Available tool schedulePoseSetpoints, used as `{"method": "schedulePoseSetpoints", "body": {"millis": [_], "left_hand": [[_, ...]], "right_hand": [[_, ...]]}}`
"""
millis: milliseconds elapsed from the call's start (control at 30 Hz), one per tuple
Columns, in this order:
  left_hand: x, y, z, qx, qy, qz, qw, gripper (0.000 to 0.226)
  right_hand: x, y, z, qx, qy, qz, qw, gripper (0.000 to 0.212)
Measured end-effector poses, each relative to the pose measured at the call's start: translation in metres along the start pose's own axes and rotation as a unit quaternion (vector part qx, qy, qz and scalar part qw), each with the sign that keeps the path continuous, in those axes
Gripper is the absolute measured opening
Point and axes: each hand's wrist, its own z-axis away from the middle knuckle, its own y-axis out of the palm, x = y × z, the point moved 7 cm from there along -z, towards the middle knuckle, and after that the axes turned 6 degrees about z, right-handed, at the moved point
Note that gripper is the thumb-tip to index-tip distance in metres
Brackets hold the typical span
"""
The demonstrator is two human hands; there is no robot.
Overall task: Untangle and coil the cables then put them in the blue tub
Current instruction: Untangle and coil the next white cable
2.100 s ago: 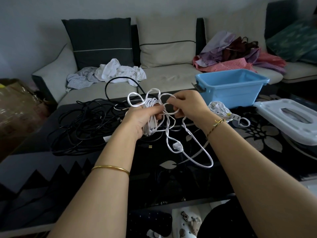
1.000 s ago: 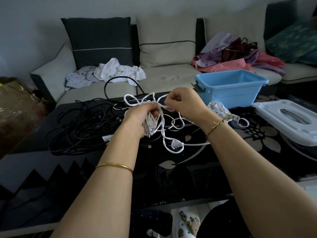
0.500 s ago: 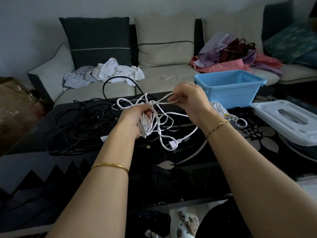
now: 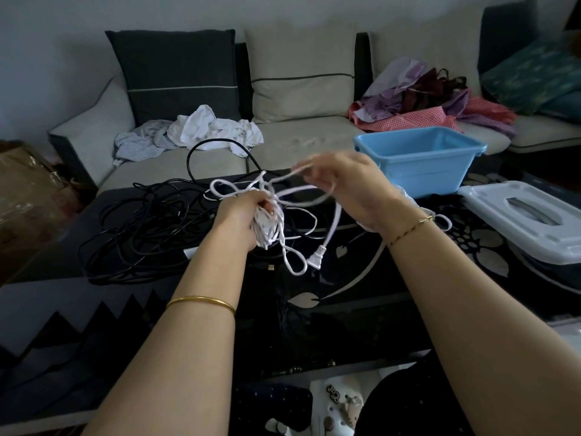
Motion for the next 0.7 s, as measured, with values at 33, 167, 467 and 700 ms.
{"method": "schedulePoseSetpoints", "body": {"millis": [33, 167, 467, 700], "left_hand": [[0.0, -0.004, -0.002, -0.017, 0.003, -0.006, 1.0, 0.023], [-0.003, -0.004, 0.002, -0.035, 0.038, -0.015, 0.999, 0.021], [-0.005, 0.014, 0.011, 0.014, 0.08, -0.136, 0.987, 0.007], [0.001, 0.022, 0.011, 0.053, 0.047, -0.106, 0.992, 0.017]], "right_hand": [[0.002, -0.001, -0.001, 0.0, 0.005, -0.122, 0.993, 0.035], [-0.005, -0.008, -0.003, -0.073, 0.05, -0.169, 0.982, 0.034], [-0.03, 0.02, 0.001, 0.06, 0.096, 0.505, 0.855, 0.043], [-0.027, 0.024, -0.001, 0.056, 0.033, 0.487, 0.871, 0.024]]}}
